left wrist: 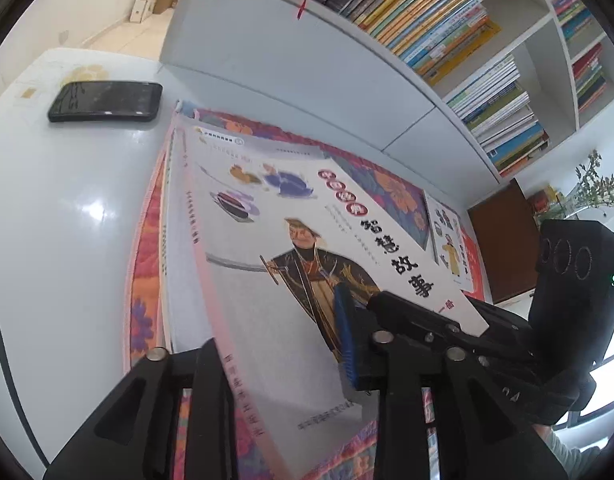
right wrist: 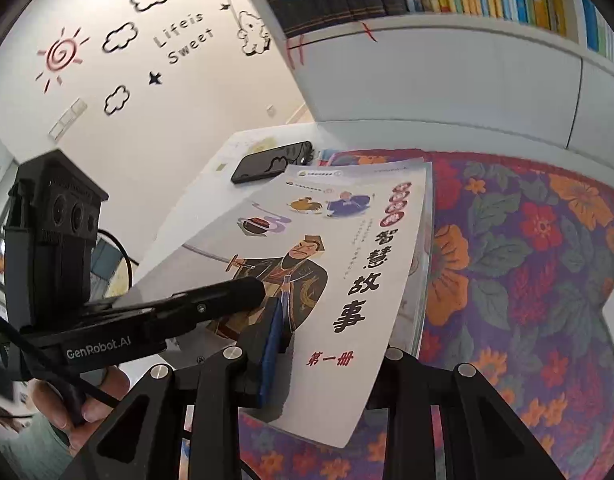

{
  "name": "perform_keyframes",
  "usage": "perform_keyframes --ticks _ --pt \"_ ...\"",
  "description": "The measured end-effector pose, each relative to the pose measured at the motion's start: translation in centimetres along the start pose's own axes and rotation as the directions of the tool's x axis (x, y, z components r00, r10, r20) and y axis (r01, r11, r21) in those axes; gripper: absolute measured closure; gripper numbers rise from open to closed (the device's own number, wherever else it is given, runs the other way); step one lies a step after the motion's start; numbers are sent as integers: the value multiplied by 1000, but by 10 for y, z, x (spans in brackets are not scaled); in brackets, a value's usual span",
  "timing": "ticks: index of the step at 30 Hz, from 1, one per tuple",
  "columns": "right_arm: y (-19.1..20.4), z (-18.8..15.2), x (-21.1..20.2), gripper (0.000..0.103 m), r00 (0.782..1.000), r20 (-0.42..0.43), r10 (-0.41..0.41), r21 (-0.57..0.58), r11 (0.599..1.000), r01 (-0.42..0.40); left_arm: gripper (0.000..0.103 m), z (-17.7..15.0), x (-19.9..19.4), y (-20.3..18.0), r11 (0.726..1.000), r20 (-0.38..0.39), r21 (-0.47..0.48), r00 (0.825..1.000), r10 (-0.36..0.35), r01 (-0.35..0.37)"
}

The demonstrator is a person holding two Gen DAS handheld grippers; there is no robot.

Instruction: Organize books

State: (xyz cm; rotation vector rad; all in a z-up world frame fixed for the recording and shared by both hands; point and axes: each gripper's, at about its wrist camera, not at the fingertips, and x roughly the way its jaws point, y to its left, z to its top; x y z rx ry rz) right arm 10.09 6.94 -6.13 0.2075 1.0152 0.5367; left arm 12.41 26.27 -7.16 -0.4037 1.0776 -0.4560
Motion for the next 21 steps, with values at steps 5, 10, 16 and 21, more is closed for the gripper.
perform_keyframes --ticks 5,10,16,21 --pt "-15 8 16 73 1000 -21 1 33 999 0 69 4 8 15 999 -38 -34 999 34 -35" --pt "-21 6 28 73 999 -42 -6 40 999 8 69 -1 4 39 992 -41 -103 996 75 -79" --pt "-23 4 41 73 998 -66 -17 56 998 21 69 -3 4 44 986 -23 -126 994 109 -111" --pt "-24 1 47 72 993 -118 -18 64 998 26 69 -9 -6 42 982 -21 -132 991 136 -137"
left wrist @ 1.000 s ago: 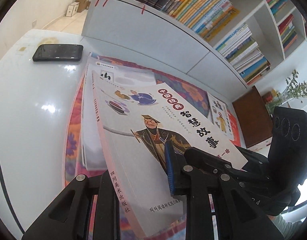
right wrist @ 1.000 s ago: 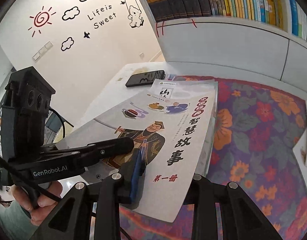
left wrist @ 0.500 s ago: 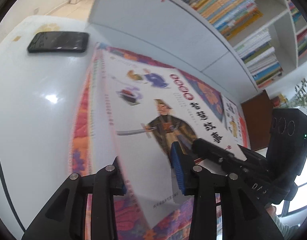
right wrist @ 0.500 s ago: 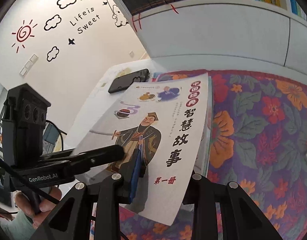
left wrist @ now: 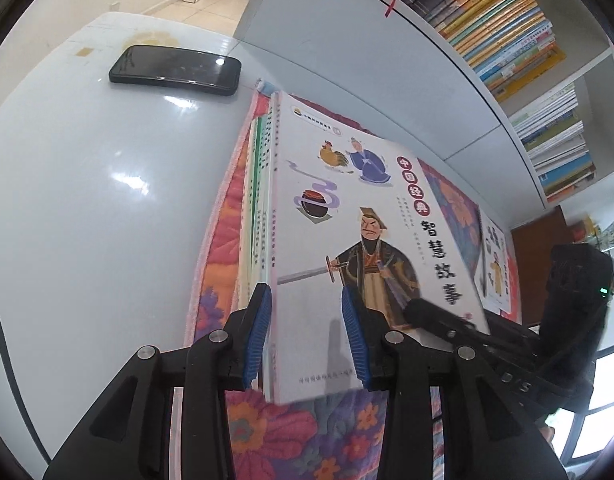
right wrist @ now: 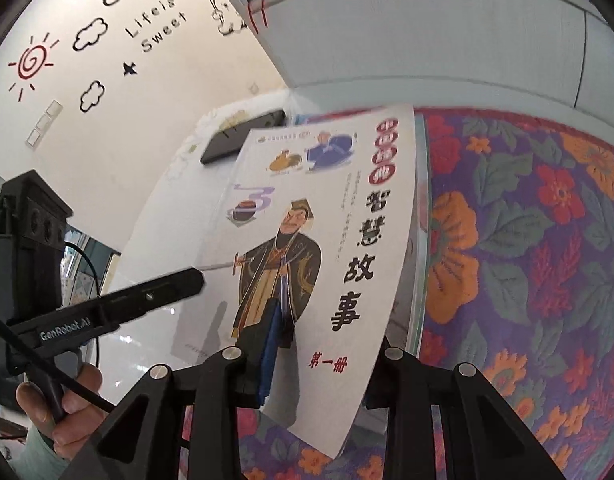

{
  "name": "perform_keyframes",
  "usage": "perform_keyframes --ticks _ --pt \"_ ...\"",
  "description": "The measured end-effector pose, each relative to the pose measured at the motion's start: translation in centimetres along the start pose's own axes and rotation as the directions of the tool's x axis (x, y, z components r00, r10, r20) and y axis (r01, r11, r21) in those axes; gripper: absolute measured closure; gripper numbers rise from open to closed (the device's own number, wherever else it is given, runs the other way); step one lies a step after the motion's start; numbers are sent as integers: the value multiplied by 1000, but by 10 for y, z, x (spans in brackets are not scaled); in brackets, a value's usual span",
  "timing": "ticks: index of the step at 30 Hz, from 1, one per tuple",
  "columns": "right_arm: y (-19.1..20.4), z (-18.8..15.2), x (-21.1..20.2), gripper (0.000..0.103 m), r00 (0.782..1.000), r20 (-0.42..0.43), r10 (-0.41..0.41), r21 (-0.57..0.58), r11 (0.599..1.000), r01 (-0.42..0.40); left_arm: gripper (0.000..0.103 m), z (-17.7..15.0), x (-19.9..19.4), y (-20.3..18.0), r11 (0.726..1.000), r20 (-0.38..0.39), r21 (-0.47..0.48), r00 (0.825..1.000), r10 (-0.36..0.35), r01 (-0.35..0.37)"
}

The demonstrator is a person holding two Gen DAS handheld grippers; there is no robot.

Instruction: Organize books

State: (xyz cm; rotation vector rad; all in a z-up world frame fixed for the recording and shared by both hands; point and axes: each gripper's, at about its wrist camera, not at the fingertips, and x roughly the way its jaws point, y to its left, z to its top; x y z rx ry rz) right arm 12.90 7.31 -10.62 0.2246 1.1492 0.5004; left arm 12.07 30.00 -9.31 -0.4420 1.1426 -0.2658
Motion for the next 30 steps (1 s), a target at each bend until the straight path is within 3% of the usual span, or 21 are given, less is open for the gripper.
perform_keyframes --ticks 6,15,20,24,27,30 --pt "-20 -19 -18 57 1000 -21 10 64 998 -9 69 -11 -16 -14 1000 16 27 1000 4 -4" --pt "-66 -74 -75 53 999 40 32 188 981 -39 69 -44 -9 -95 986 -37 160 999 -32 38" --pt "-90 -104 -99 53 999 54 5 250 968 -18 66 -72 16 -152 966 -126 245 990 -56 86" --pt "-121 -125 -125 53 998 68 -17 287 958 -4 65 -93 40 -194 945 -222 287 971 -91 155" --pt "-141 -138 -149 53 996 94 -12 283 959 -15 59 -103 56 -226 936 -242 307 965 -97 171" --pt "-164 -147 -171 52 993 107 -41 285 959 8 46 -104 72 -248 943 -251 285 963 -101 173"
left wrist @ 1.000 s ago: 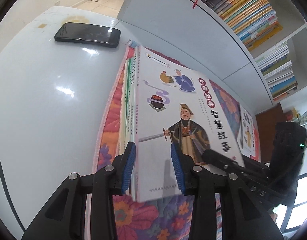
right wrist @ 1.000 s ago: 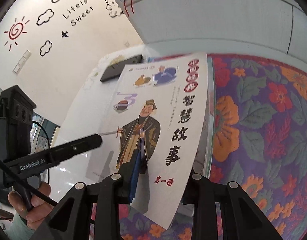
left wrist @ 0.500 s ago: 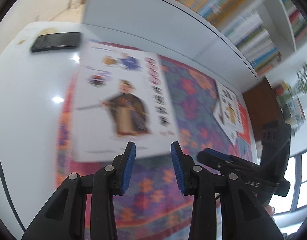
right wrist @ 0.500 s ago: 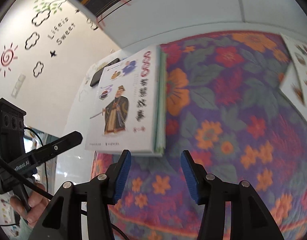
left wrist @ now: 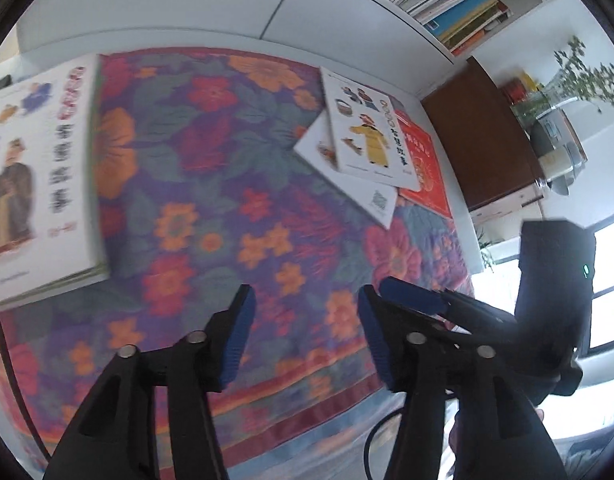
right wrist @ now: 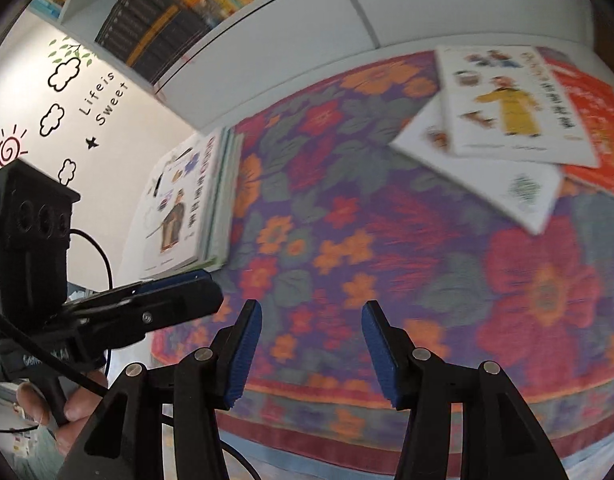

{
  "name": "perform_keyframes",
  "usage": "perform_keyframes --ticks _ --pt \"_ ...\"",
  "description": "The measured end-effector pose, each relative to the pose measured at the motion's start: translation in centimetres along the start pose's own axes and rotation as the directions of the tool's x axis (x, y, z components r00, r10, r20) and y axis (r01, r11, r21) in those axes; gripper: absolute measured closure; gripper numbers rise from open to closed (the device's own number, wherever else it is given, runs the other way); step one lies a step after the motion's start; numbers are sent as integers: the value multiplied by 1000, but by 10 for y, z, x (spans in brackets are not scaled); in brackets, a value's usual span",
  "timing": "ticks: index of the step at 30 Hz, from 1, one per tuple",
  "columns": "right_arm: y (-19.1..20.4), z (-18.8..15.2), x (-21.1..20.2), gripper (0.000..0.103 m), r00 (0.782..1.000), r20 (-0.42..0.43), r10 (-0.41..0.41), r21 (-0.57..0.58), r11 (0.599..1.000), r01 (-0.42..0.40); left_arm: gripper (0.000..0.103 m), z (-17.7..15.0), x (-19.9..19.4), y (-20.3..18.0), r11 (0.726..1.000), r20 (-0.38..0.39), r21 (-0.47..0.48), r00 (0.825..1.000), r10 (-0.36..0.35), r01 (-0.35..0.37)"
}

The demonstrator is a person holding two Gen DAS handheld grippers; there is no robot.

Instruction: Organize books

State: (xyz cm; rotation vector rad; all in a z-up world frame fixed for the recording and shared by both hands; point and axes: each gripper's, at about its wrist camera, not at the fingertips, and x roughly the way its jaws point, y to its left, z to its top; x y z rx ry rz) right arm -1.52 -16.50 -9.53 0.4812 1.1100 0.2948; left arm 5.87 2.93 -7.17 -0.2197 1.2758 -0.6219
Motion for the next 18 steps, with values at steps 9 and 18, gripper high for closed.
perform_keyframes --ticks 9,18 --pt "-94 27 -53 49 995 75 -66 91 994 60 41 39 48 -45 1000 6 -23 1000 21 -21" --pt "-180 72 -76 49 970 138 -200 198 965 171 41 93 104 -77 993 6 65 995 96 -96"
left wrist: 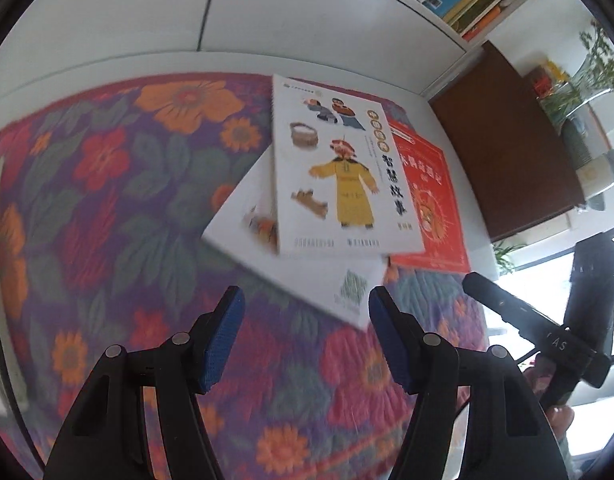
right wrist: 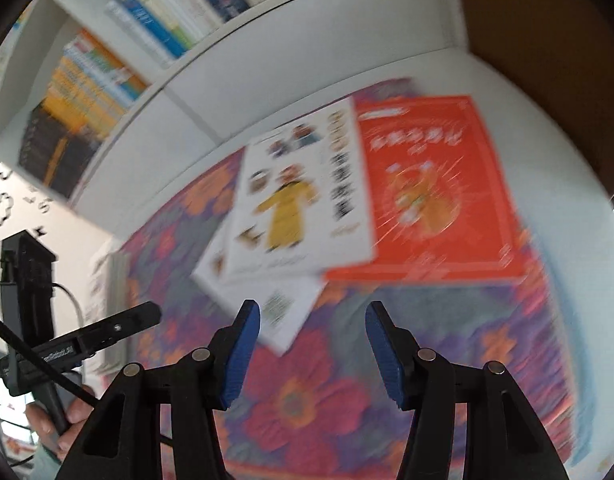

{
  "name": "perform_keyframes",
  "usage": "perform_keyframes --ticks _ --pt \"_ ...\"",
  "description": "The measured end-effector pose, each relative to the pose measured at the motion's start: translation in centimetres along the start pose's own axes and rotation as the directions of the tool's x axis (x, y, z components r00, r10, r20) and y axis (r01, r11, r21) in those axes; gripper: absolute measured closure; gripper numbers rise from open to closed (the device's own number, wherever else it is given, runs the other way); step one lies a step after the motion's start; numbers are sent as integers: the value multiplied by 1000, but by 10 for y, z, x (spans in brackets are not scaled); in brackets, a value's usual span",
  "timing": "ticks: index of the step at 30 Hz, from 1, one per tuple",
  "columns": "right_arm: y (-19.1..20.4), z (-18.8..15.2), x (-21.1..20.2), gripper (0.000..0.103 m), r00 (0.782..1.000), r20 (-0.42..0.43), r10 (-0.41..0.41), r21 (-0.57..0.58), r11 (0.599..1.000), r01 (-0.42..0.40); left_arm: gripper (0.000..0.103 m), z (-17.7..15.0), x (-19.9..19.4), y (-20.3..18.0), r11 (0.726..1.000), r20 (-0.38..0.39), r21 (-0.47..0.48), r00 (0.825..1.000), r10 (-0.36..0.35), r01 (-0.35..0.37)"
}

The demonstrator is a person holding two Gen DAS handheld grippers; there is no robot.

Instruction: Organize books

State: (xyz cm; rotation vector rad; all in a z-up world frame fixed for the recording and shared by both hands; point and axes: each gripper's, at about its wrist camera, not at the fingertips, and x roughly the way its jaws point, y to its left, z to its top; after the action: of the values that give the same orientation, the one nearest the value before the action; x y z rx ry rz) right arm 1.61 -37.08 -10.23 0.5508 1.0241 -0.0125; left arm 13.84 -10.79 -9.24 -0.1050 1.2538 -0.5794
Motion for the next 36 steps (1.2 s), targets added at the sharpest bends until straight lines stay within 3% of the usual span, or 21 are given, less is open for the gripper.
perform_keyframes --ticks 3,6,10,13,15,19,20,22,24,28,32,34,36 --pt "-12 16 12 49 1000 -1 -28 4 1000 28 43 16 19 -3 1000 -3 -5 1000 13 -13" --pt "-22 31 26 49 998 0 -65 17 998 65 52 29 37 -4 999 8 -4 999 33 -33" --pt "-27 43 51 49 995 -20 -95 16 995 96 53 39 56 -5 998 -14 10 998 57 -57" --pt "-31 49 69 63 992 -39 -117 30 993 118 53 45 67 -3 997 -11 10 997 81 -81" --pt "-35 51 73 64 993 -10 -114 73 991 115 53 46 73 -1 997 -19 1 997 78 -78" --pt "-24 57 82 66 996 8 -91 62 994 90 41 50 77 -2 1000 -40 -11 999 -27 26" --pt "-20 59 85 65 998 -3 -67 52 996 67 40 51 77 -3 999 -48 -16 998 -29 29" --pt "-11 60 88 64 994 -14 -108 18 994 109 40 49 76 -6 1000 -44 -10 999 -13 13" --pt "-4 58 88 64 991 -24 -134 1 991 134 40 42 73 -8 1000 -46 2 999 11 -11" --pt "-1 39 79 63 996 -56 -76 32 996 78 39 8 53 -6 999 -62 13 998 31 -31" --pt "17 -7 61 62 992 -112 -65 -21 998 63 39 -38 25 4 999 -55 -23 998 22 -23" --pt "18 -35 55 54 987 -158 -20 41 999 27 39 -65 14 6 998 -62 -14 997 55 -55" --pt "20 -64 52 52 979 -203 10 93 996 9 39 -92 3 8 996 -71 2 994 86 -86"
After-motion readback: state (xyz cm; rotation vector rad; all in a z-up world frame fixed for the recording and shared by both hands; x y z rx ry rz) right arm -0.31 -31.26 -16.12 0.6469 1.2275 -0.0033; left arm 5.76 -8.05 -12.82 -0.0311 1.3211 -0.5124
